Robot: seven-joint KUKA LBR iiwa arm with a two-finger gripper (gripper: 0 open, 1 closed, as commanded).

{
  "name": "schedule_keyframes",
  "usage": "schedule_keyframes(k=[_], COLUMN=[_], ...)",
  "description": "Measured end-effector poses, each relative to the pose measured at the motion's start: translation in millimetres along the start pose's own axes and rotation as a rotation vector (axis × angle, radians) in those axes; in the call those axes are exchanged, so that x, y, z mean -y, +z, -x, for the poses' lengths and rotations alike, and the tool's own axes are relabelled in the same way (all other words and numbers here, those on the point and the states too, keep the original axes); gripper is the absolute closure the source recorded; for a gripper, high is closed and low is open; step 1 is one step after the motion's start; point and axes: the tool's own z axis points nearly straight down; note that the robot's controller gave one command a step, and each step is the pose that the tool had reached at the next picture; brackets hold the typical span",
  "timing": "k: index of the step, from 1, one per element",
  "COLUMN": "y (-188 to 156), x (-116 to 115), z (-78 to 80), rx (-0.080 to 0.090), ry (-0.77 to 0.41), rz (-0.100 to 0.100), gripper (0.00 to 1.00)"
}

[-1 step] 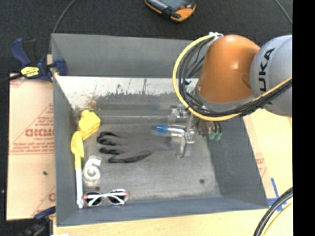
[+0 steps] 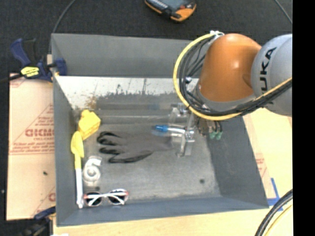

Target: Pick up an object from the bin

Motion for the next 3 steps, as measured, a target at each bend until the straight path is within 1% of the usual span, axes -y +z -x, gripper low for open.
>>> schedule_keyframes(k=[1, 2, 3], y=[92.6, 84.0, 101.3], x=[-15.2, -20.1, -29.4], z=[35.1, 45.3, 40.1], rx=[0.003, 0.003, 0.006], ry=[-0.213, -0.359, -0.312], rz=[0.0, 0.0, 0.0], gripper=[0.0, 0.0, 0.0])
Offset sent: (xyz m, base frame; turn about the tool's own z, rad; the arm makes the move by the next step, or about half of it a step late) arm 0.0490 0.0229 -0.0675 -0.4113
